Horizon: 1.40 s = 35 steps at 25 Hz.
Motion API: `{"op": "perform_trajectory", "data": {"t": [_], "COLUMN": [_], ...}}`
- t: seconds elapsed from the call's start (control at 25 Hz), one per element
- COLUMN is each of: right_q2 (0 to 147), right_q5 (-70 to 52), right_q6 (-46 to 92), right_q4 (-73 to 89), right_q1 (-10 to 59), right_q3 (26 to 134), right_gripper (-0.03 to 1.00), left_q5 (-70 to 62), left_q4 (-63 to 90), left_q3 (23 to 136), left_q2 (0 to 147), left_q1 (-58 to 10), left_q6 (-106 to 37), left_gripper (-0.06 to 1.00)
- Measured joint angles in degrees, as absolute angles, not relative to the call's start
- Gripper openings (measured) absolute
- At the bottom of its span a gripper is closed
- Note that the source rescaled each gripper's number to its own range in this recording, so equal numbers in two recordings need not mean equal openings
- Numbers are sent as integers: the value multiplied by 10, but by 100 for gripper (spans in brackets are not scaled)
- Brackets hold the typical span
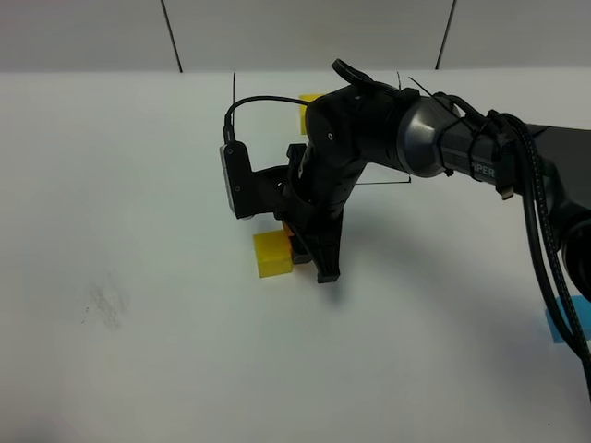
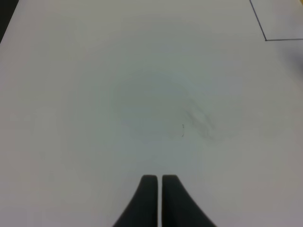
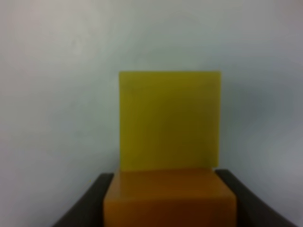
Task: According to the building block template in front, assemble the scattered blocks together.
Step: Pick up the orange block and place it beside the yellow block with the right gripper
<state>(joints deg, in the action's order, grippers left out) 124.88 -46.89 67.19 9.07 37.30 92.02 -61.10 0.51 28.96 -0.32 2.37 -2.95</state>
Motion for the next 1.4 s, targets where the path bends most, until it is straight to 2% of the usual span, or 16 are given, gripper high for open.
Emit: {"op": "perform_trajectory", "data": {"t": [1.4], "right_q2": [1281], "right_q5": [-454], "right_q6": [698], "right_q4": [102], "right_q1": [373], "right_q3": [921], "right_gripper": [50], "left_q5": [-611], "left_q4": [5], "left_q3": [290], "left_q2": [-3], "left_q1": [24], "left_q6": [-30], "left_gripper": [0]}}
